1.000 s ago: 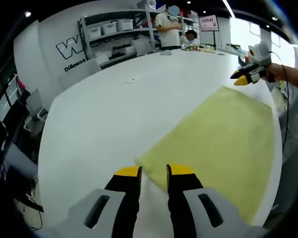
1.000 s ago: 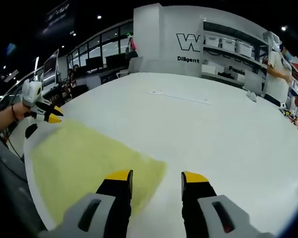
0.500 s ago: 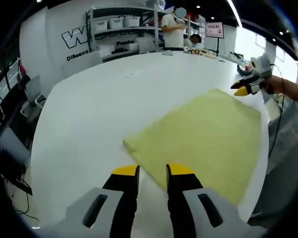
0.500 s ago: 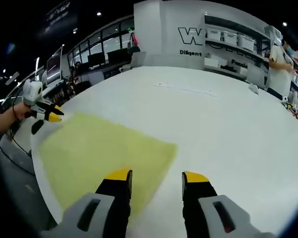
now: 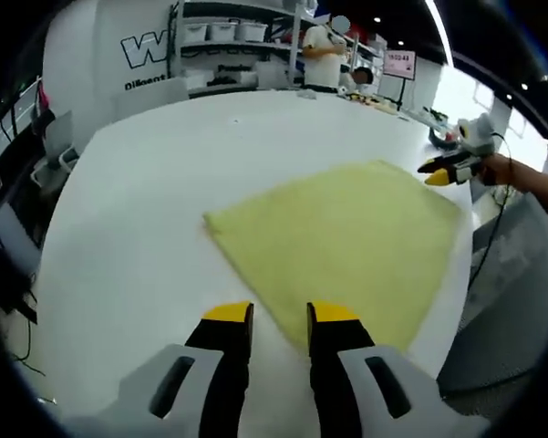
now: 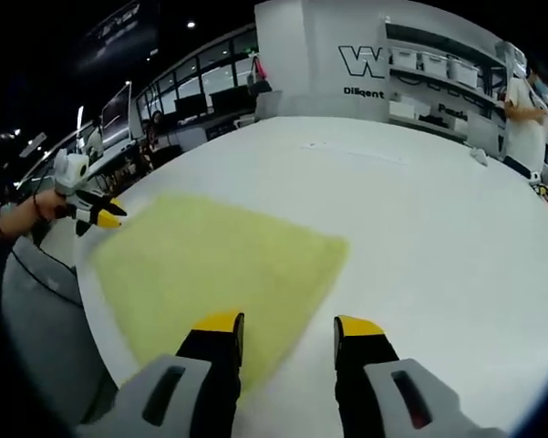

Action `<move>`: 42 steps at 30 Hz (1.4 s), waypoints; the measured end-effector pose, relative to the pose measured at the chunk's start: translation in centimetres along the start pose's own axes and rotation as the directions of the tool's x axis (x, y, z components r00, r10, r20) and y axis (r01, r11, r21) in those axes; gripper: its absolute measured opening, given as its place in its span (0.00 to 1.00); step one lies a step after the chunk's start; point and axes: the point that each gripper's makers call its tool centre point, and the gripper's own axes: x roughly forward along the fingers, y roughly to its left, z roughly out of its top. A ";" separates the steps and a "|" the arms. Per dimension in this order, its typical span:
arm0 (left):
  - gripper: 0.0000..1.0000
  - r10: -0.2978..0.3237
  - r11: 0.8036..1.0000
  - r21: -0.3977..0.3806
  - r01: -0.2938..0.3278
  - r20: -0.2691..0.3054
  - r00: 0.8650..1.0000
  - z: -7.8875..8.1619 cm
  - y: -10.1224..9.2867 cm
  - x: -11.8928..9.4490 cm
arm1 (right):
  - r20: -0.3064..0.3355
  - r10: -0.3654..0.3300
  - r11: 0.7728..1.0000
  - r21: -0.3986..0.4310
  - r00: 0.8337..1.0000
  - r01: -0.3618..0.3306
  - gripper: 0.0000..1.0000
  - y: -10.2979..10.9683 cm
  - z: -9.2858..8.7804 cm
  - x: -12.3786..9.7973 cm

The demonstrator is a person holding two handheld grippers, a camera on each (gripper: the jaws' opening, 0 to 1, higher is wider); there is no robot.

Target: Fold the garment on the visible template until the final outline fits inside the template.

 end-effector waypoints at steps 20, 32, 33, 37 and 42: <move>0.19 -0.092 0.977 -0.194 0.089 -0.006 0.996 -3.8 -3.7 -2.0 | -0.001 0.177 0.979 0.103 0.984 -0.176 0.30 4.4 -3.7 -2.2; 0.18 -0.108 0.965 -0.241 0.105 -0.001 0.994 -4.4 -4.5 -2.3 | 0.057 0.325 0.939 0.097 0.944 -0.329 0.25 5.9 -2.9 -2.9; 0.18 -0.116 0.962 -0.250 0.114 0.006 0.993 -4.3 -4.6 -2.3 | 0.059 0.337 0.936 0.087 0.940 -0.341 0.24 6.0 -2.9 -3.0; 0.16 -0.160 0.939 -0.305 0.161 0.027 0.987 -4.4 -5.2 -2.2 | 0.032 0.392 0.920 0.015 0.919 -0.393 0.22 6.2 -3.0 -3.3; 0.12 -0.180 0.924 -0.335 0.184 0.043 0.983 -4.3 -5.3 -2.2 | 0.036 0.457 0.889 0.000 0.889 -0.457 0.21 5.8 -3.3 -3.2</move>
